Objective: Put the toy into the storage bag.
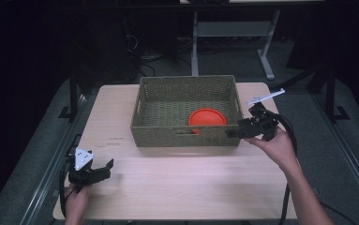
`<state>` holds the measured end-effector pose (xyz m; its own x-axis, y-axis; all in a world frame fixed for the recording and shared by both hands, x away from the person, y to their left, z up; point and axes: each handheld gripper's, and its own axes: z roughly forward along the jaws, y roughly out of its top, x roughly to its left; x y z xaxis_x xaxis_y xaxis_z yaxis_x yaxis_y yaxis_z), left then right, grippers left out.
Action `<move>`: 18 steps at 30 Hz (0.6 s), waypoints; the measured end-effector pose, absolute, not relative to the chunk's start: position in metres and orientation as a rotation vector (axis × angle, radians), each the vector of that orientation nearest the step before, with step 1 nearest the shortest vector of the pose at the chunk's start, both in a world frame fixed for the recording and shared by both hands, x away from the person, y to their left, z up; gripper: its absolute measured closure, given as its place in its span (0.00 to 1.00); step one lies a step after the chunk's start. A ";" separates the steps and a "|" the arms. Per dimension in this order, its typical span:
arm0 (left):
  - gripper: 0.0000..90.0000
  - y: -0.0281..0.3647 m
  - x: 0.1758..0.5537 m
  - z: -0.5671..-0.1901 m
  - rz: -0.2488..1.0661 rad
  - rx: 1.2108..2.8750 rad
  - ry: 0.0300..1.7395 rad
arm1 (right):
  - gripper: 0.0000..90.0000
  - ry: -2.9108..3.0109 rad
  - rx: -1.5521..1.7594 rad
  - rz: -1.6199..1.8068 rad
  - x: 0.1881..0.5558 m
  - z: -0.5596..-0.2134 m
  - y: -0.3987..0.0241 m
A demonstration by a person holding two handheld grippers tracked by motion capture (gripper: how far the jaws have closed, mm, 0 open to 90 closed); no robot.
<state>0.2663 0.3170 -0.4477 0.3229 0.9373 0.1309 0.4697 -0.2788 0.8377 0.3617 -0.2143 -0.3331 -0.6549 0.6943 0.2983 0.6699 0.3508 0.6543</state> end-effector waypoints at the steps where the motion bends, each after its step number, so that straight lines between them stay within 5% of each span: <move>1: 0.14 0.317 0.266 -0.448 0.841 1.882 1.242 | 0.22 2.556 1.296 1.219 0.360 -0.334 -0.217; 18: 0.14 0.316 0.266 -0.448 0.841 1.895 1.239 | 0.22 2.479 1.371 1.281 0.328 -0.363 -0.249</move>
<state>0.2663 0.3160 -0.4478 0.3285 0.9346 0.1366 0.4724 -0.2878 0.8331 0.3280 -0.2487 -0.3630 -0.6105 0.7166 0.3371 0.6897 0.2718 0.6712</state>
